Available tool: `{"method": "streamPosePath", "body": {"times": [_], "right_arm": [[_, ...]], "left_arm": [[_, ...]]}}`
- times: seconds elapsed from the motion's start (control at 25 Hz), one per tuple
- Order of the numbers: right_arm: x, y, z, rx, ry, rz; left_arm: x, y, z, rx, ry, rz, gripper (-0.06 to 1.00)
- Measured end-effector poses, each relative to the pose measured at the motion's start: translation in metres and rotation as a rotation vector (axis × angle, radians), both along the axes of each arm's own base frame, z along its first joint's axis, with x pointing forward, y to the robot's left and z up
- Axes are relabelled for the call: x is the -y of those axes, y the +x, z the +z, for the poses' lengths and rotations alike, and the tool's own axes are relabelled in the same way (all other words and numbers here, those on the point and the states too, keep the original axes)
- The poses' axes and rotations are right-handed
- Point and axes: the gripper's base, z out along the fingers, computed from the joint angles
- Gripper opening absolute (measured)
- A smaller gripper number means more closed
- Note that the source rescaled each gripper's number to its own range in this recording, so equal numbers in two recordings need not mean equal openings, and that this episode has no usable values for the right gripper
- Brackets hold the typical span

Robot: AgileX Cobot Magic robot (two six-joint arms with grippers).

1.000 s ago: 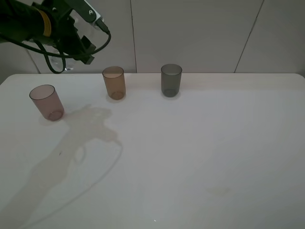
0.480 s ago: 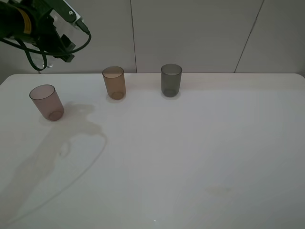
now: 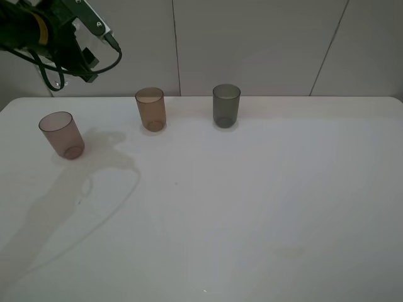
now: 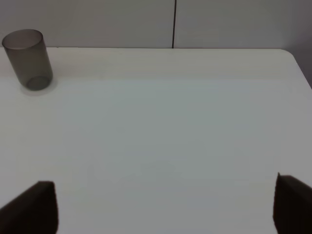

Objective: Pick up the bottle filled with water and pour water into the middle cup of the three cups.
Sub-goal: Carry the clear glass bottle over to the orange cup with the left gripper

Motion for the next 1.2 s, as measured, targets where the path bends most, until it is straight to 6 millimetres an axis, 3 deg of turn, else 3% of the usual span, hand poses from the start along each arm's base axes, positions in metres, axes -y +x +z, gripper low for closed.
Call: {"method": "streamPosePath", "body": {"times": [0.28, 0.6, 1.2], "right_arm": [[0.000, 0.000, 0.000, 0.000, -0.005, -0.003], [0.000, 0.000, 0.000, 0.000, -0.005, -0.003], [0.000, 0.000, 0.000, 0.000, -0.005, -0.003]], "left_arm": [[-0.001, 0.017, -0.001, -0.007, 0.063, 0.019, 0.02], [-0.007, 0.015, -0.011, -0.072, 0.243, -0.025, 0.02], [-0.012, 0.013, -0.021, -0.149, 0.349, -0.037, 0.02]]}}
